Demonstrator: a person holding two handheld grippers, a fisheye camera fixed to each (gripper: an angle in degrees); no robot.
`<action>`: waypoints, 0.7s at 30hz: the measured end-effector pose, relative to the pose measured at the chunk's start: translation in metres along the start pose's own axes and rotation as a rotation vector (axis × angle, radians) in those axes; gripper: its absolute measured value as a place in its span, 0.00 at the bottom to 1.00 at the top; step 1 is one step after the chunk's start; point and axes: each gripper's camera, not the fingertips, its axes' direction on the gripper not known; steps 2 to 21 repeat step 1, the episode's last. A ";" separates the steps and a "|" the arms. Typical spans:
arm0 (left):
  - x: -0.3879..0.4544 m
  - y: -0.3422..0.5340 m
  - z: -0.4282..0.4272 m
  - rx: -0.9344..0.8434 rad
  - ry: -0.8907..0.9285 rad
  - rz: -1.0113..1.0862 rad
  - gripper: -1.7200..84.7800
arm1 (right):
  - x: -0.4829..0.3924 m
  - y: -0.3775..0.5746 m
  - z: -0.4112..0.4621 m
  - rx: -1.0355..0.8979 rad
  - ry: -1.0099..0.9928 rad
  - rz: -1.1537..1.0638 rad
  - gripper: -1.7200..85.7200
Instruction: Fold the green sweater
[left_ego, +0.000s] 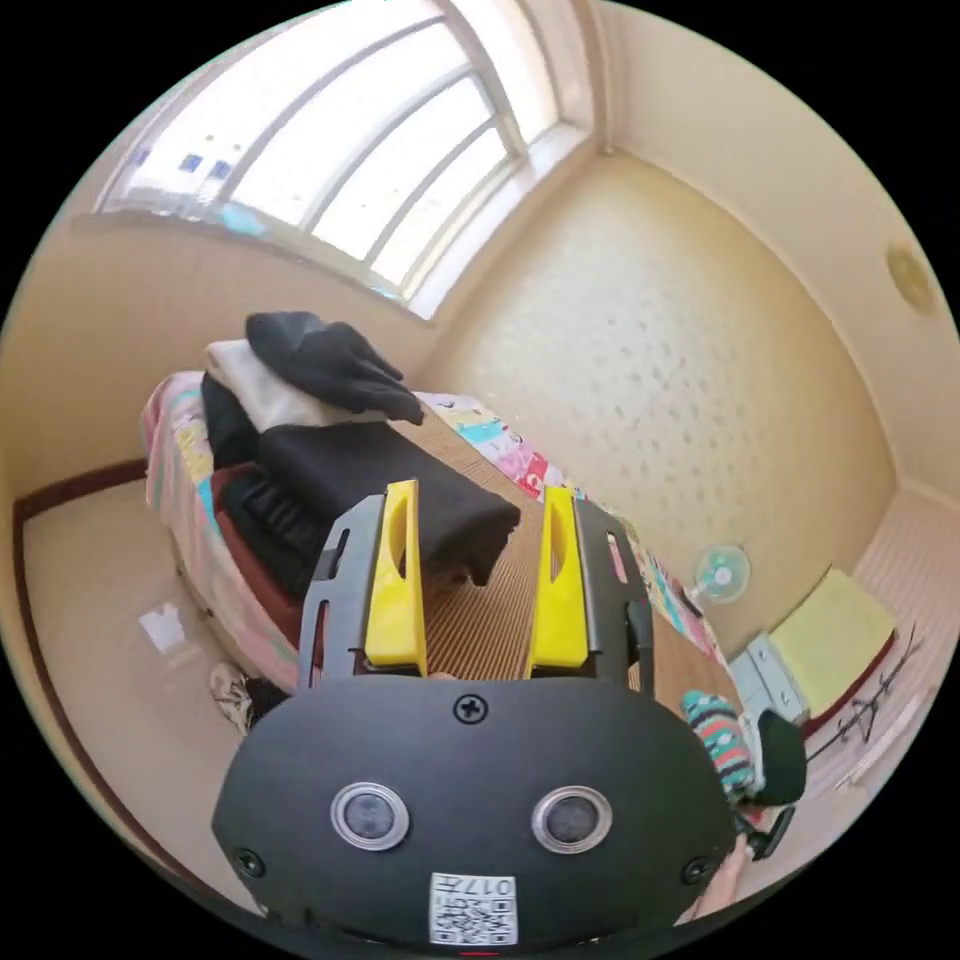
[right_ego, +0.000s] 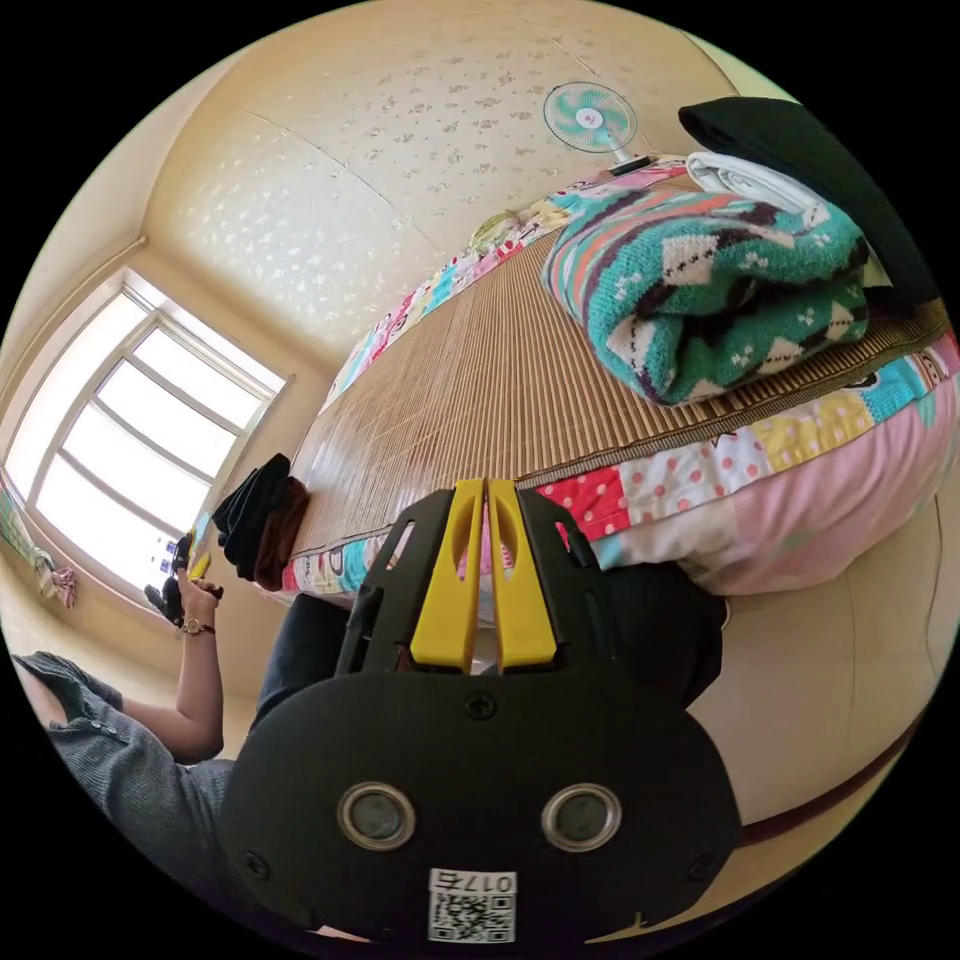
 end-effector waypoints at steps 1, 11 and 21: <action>-0.001 -0.003 0.012 -0.042 -0.065 -0.015 0.24 | -0.001 0.001 -0.002 0.000 0.002 -0.001 0.03; -0.001 -0.003 0.012 -0.042 -0.065 -0.015 0.24 | -0.001 0.001 -0.002 0.000 0.002 -0.001 0.03; -0.001 -0.003 0.012 -0.042 -0.065 -0.015 0.24 | -0.001 0.001 -0.002 0.000 0.002 -0.001 0.03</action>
